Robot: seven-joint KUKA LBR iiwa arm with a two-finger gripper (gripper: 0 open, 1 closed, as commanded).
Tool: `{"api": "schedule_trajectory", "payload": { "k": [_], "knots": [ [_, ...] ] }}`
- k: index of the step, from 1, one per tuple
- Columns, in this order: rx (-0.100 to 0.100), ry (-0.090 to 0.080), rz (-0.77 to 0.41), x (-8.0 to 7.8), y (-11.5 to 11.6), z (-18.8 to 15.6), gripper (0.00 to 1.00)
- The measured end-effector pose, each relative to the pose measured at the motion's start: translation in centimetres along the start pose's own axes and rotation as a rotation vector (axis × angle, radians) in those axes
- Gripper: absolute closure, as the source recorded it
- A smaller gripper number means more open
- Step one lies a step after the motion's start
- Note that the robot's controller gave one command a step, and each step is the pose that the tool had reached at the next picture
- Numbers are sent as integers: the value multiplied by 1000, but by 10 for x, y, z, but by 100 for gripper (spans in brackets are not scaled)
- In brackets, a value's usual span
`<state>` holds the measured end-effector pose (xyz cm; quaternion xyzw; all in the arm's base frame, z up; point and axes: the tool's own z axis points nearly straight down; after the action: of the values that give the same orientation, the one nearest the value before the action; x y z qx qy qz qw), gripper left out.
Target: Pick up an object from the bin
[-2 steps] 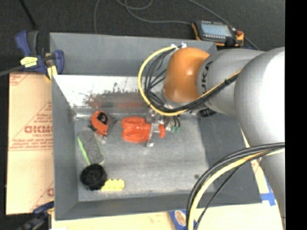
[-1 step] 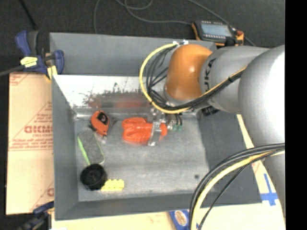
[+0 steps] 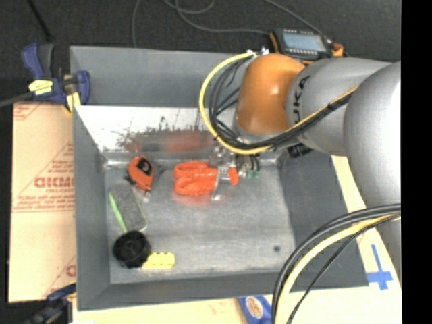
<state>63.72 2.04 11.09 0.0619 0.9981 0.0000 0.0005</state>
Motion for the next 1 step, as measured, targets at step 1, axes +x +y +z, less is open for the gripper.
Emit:
{"api": "schedule_trajectory", "payload": {
  "k": [1],
  "knots": [
    [-1,-4,0,-1,0,-14,100]
  ]
}}
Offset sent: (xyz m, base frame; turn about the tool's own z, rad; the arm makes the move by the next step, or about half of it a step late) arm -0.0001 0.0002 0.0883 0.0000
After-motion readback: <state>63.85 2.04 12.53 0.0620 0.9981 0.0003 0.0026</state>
